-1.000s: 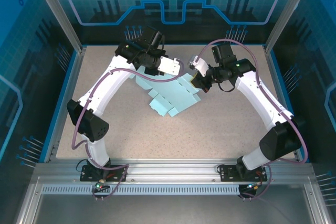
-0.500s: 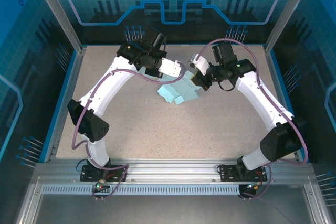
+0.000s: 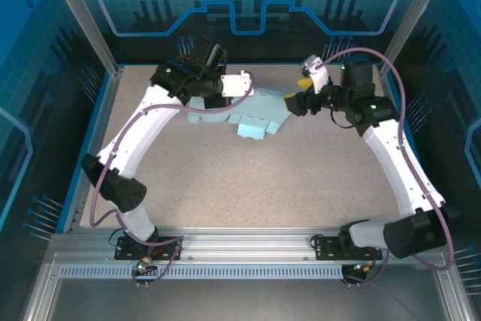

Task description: Fold the paper box

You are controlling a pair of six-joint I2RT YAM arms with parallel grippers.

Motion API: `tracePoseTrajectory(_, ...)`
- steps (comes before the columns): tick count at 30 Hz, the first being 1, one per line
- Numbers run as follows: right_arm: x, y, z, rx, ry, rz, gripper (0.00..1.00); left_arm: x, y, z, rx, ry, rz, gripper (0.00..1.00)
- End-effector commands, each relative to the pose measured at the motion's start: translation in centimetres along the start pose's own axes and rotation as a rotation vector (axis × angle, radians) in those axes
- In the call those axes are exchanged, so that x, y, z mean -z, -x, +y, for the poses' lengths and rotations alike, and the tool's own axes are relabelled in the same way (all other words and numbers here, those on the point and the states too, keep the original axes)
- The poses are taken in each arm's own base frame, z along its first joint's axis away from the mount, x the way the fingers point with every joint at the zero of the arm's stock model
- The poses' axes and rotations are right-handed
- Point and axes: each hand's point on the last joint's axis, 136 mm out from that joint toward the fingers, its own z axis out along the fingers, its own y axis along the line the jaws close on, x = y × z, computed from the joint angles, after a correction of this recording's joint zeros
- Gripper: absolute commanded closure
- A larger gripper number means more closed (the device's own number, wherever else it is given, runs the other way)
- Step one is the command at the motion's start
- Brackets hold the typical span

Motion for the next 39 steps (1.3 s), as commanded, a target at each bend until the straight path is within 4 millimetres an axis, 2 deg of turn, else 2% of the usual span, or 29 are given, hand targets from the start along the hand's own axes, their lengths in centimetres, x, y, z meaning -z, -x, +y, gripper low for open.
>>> tracePoseTrajectory(1, 0.9, 1.0, -0.2, -0.035, 0.029, -0.112, 0.24, 2.7, 0.8, -0.1, 0.310, 0.003, -0.130, 1.00)
tracePoseTrajectory(6, 1.7, 0.5, -0.3, -0.004, 0.051, -0.208, 0.19, 4.3, 0.0, -1.0, 0.576, -0.059, -0.288, 1.00)
tracePoseTrajectory(10, 0.8, -0.4, -0.4, 0.002, 0.116, -0.241, 0.18, 5.8, -0.6, -1.9, 0.746, -0.158, -0.417, 1.00)
tracePoseTrajectory(16, -1.6, -0.7, -1.4, 0.003, 0.186, -0.229, 0.18, 6.2, -1.1, -3.7, 0.783, -0.199, -0.474, 1.00)
tracePoseTrajectory(22, -3.2, -0.7, -2.2, 0.023, 0.235, -0.215, 0.19, 6.1, -0.7, -3.9, 0.781, -0.225, -0.494, 1.00)
tracePoseTrajectory(25, -3.5, -0.8, -1.8, 0.025, 0.314, -0.219, 0.24, 6.0, -0.6, -3.9, 0.782, -0.235, -0.500, 1.00)
tracePoseTrajectory(29, -3.4, -0.7, -0.9, 0.035, 0.401, -0.230, 0.40, 5.6, -0.6, -3.8, 0.786, -0.243, -0.501, 1.00)
tracePoseTrajectory(32, -3.4, -0.8, -1.1, 0.031, 0.413, -0.230, 0.49, 5.4, -0.7, -3.9, 0.785, -0.244, -0.500, 1.00)
tracePoseTrajectory(39, -2.4, -0.6, -1.8, 0.017, 0.405, -0.260, 0.51, 5.3, -0.7, -3.8, 0.787, -0.241, -0.502, 1.00)
